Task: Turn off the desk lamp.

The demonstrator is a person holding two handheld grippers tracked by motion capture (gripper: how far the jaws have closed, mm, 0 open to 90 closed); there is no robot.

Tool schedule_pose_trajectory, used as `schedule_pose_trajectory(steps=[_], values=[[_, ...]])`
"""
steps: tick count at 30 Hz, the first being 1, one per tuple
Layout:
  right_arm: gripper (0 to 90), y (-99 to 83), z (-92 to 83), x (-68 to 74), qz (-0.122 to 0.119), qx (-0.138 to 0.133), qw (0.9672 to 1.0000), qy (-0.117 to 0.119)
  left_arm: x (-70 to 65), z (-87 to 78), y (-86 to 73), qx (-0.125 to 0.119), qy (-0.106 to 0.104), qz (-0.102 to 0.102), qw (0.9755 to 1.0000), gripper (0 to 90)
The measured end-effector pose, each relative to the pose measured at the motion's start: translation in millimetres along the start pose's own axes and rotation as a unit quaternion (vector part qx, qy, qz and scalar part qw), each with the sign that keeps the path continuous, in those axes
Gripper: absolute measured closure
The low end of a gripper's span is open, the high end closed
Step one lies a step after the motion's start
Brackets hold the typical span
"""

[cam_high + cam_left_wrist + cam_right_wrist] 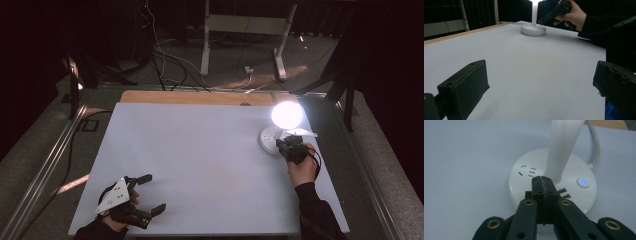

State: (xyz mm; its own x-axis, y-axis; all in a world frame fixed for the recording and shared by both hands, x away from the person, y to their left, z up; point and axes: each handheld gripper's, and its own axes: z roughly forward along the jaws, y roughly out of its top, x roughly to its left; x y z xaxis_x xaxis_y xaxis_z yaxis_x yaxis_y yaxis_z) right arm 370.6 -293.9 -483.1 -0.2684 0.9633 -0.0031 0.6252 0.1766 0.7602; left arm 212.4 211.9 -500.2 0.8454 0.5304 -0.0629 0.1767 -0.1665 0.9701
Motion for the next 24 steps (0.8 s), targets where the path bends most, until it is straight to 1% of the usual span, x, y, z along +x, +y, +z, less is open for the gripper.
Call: schedule_pose_trajectory(steps=[6, 12, 24], values=[[89.8, 4.7, -8.0, -2.2, 0.010, -0.010, 0.9999, 0.007, 0.1, 0.1, 0.0, 0.000, 0.000, 0.000, 1.0000, 0.5], [89.8, 4.9, -8.1, -1.6, 0.008, -0.011, 0.9999, 0.007, 0.1, 0.0, 0.0, -0.001, 0.000, 0.000, 1.0000, 0.5], [89.7, 1.0, -1.8, -0.7, 0.007, -0.001, 1.0000, 0.004, 0.0, 0.0, 0.0, -0.001, 0.000, -0.001, 1.0000, 0.5]])
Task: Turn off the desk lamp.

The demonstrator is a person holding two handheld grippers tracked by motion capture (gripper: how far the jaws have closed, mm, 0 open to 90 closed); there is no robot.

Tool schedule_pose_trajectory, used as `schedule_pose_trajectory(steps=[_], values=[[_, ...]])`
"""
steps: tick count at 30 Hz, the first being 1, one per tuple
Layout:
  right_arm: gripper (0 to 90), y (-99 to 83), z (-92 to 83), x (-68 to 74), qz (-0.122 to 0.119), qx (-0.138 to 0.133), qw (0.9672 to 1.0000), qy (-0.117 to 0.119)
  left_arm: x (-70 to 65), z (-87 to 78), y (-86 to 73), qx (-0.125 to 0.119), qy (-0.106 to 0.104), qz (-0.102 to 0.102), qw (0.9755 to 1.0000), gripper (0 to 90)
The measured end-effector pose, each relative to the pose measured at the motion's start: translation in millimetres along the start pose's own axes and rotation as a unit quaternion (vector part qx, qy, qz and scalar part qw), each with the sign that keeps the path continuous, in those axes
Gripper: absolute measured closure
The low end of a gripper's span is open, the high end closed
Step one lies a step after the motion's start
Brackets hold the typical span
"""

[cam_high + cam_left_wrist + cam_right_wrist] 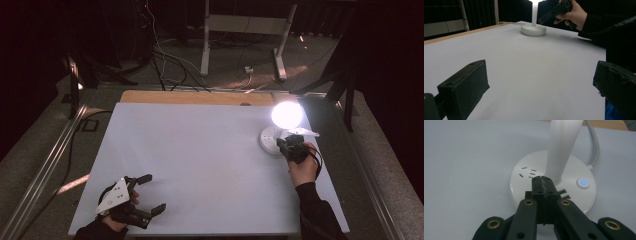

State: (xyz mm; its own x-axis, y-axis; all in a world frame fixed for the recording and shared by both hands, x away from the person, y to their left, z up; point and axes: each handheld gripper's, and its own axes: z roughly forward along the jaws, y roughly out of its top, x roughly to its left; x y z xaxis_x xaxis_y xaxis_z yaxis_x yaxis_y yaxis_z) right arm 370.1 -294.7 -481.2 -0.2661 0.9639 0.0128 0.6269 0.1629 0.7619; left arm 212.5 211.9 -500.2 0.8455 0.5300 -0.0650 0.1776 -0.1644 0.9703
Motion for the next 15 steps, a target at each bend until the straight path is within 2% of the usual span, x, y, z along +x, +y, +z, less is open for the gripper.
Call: schedule_pose_trajectory(steps=[8, 15], values=[[89.8, -3.7, 6.2, 2.6, -0.007, 0.009, 0.9999, -0.002, 0.5, -0.5, 0.1, 0.000, 0.001, 0.000, 1.0000, 0.5], [89.8, -5.9, 8.8, -0.4, -0.005, 0.017, 0.9998, -0.002, 0.5, -0.4, 0.0, -0.001, 0.000, 0.000, 1.0000, 0.5]])
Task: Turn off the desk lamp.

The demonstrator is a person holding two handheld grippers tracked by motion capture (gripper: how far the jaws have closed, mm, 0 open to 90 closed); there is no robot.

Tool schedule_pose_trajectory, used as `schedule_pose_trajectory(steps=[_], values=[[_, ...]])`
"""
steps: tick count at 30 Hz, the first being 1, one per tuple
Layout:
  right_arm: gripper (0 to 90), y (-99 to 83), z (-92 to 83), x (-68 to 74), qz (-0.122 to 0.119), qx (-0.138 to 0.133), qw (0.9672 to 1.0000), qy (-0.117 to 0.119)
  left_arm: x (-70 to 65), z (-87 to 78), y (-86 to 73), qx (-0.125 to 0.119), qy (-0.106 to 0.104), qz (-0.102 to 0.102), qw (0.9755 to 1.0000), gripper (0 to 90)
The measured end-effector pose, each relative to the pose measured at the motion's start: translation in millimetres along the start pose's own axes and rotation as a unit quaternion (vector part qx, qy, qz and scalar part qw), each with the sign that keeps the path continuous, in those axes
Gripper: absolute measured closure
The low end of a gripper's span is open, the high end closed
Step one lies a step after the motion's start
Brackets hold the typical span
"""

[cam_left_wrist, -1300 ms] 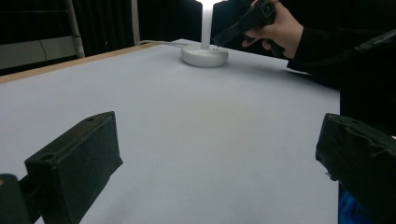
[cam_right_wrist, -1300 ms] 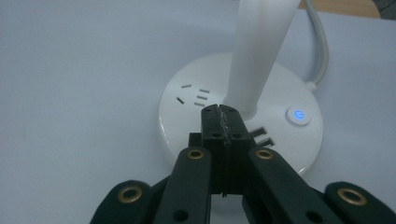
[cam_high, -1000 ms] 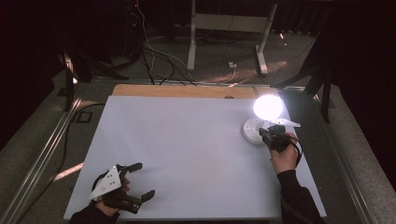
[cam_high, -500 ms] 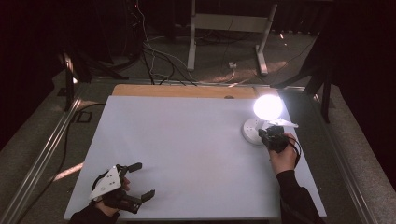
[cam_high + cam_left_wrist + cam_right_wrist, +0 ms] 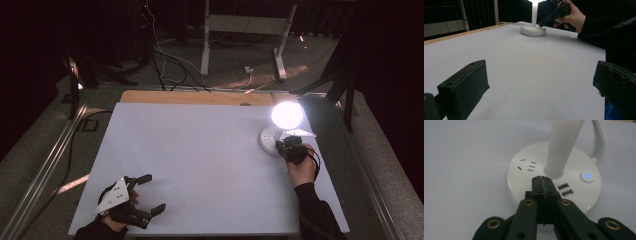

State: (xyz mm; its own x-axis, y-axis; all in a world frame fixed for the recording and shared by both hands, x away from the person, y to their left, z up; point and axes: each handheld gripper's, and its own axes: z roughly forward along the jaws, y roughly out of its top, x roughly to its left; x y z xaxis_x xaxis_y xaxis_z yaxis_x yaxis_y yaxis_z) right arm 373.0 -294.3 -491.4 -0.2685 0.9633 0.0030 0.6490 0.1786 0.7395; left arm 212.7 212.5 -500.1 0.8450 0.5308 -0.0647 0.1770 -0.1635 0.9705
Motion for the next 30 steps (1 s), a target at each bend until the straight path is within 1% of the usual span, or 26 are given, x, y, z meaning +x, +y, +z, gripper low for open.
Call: schedule_pose_trajectory(steps=[11, 14, 15, 16, 17, 20, 22, 26, 30], values=[[89.8, -1.1, 2.9, -0.4, -0.003, 0.008, 1.0000, 0.000, -0.9, 0.7, -0.2, 0.001, -0.002, 0.000, 1.0000, 0.5], [89.7, -1.8, 3.0, -0.8, -0.001, 0.004, 1.0000, 0.000, -0.8, 0.3, 0.0, 0.000, -0.002, 0.000, 1.0000, 0.5], [89.7, -2.2, 2.8, -0.3, -0.002, 0.001, 1.0000, -0.003, -0.4, 0.0, 0.1, -0.001, -0.001, 0.000, 1.0000, 0.5], [89.7, -2.3, 2.5, 0.2, -0.004, 0.002, 1.0000, -0.006, -0.2, -0.1, 0.0, -0.001, 0.000, 0.000, 1.0000, 0.5], [89.7, -2.0, 2.3, 0.3, -0.006, 0.002, 1.0000, -0.004, -0.1, -0.1, 0.0, -0.001, 0.000, 0.000, 1.0000, 0.5], [89.7, 1.2, -3.1, 0.7, -0.006, -0.007, 1.0000, -0.001, -0.2, 0.2, -0.1, 0.000, -0.001, 0.000, 1.0000, 0.5], [89.6, 3.7, -8.2, 0.7, 0.000, -0.016, 0.9999, 0.004, -0.6, 0.2, 0.0, 0.000, -0.002, 0.000, 1.0000, 0.6], [89.4, 6.2, -16.0, 1.8, -0.003, -0.029, 0.9995, 0.009, -0.2, -0.2, 0.1, 0.000, -0.001, 0.000, 1.0000, 0.5], [84.0, 8.5, -22.8, 3.0, -0.004, -0.036, 0.9992, 0.018, -0.3, -0.3, 0.2, 0.000, 0.000, 0.001, 1.0000, 0.5]])
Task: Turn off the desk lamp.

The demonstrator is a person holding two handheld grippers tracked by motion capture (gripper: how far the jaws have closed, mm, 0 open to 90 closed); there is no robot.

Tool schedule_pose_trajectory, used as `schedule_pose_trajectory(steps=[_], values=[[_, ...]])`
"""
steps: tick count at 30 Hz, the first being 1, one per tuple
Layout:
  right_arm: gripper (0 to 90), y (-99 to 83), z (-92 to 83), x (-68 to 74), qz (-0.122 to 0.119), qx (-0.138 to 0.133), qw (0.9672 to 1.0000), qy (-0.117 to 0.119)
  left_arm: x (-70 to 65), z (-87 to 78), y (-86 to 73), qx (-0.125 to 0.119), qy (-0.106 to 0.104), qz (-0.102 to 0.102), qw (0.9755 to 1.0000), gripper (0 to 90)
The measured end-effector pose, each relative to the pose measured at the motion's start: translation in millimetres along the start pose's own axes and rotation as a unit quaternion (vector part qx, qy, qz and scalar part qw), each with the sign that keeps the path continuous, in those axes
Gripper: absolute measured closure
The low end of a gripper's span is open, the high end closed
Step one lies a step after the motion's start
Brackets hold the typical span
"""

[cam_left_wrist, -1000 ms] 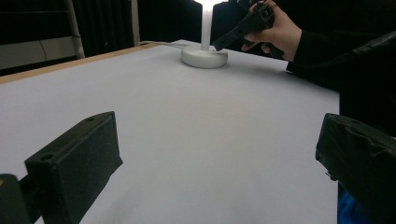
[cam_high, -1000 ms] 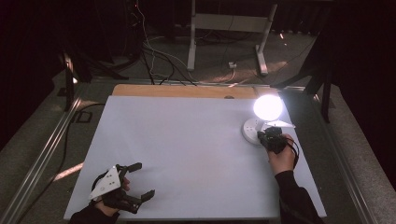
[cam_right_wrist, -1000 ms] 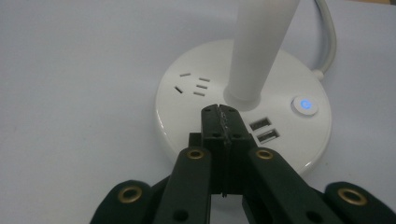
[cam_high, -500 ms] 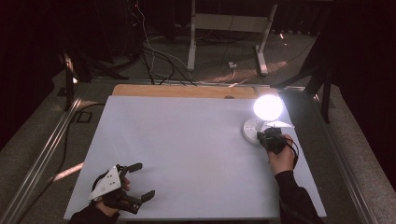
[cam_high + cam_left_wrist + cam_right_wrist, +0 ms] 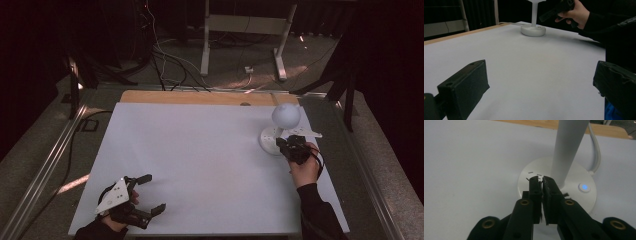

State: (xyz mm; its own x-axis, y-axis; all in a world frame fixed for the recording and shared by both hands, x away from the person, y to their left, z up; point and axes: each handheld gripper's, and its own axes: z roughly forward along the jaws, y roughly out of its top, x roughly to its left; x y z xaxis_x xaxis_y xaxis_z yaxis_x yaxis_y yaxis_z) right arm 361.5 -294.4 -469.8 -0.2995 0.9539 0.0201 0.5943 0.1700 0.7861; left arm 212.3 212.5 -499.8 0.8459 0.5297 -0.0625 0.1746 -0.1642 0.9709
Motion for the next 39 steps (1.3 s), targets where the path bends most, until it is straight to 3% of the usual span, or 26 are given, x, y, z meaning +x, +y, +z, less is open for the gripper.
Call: schedule_pose_trajectory(steps=[7, 9, 11, 15, 18, 22, 24, 27, 29, 33, 35, 37, 39], values=[[67.7, 2.2, -10.1, 5.8, -0.008, -0.015, 0.9997, 0.017, -0.2, 0.0, 0.1, 0.000, 0.000, 0.000, 1.0000, 0.5], [56.6, 2.7, -11.8, 7.1, -0.007, -0.020, 0.9994, 0.026, -0.1, 0.0, 0.1, 0.000, 0.000, 0.000, 1.0000, 0.5], [51.2, 3.1, -14.1, 8.3, -0.007, -0.030, 0.9990, 0.033, 0.0, 0.0, 0.0, 0.000, 0.000, 0.000, 1.0000, 0.5], [44.8, 3.9, -16.8, 10.1, -0.018, -0.040, 0.9980, 0.046, 0.1, -0.1, 0.0, 0.000, 0.000, 0.000, 1.0000, 0.5], [37.9, 4.6, -16.4, 11.3, -0.022, -0.033, 0.9975, 0.058, 0.2, -0.3, 0.2, -0.001, 0.000, 0.000, 1.0000, 0.5], [18.6, 4.1, -15.0, 13.1, -0.016, -0.023, 0.9972, 0.069, 0.1, -0.6, 0.3, -0.002, 0.000, 0.000, 1.0000, 0.5], [13.0, 2.6, -14.2, 14.0, -0.025, -0.013, 0.9963, 0.081, 0.4, -0.7, 0.3, -0.002, 0.000, 0.000, 1.0000, 0.5], [0.0, 1.1, -14.2, 12.2, -0.010, -0.006, 0.9940, 0.109, 0.4, -1.0, 0.4, -0.003, 0.001, -0.001, 1.0000, 0.5], [0.0, 1.3, -15.2, 11.8, -0.008, -0.002, 0.9921, 0.125, 0.3, -1.0, 0.4, -0.003, 0.001, 0.000, 1.0000, 0.5], [0.0, 0.6, -18.9, 15.5, -0.019, -0.007, 0.9920, 0.125, 0.2, -1.3, 0.4, -0.003, 0.001, 0.000, 1.0000, 0.5], [0.0, -1.1, -21.3, 16.9, -0.022, -0.019, 0.9895, 0.142, 0.4, -1.5, 0.6, -0.003, 0.001, -0.001, 1.0000, 0.5], [0.0, -2.1, -22.7, 18.1, -0.025, -0.023, 0.9903, 0.135, 0.2, -1.6, 0.7, -0.005, 0.001, -0.001, 1.0000, 0.5], [0.0, -3.5, -24.4, 18.7, -0.026, -0.033, 0.9891, 0.141, -0.1, -1.6, 0.8, -0.004, 0.001, 0.000, 1.0000, 0.5]])
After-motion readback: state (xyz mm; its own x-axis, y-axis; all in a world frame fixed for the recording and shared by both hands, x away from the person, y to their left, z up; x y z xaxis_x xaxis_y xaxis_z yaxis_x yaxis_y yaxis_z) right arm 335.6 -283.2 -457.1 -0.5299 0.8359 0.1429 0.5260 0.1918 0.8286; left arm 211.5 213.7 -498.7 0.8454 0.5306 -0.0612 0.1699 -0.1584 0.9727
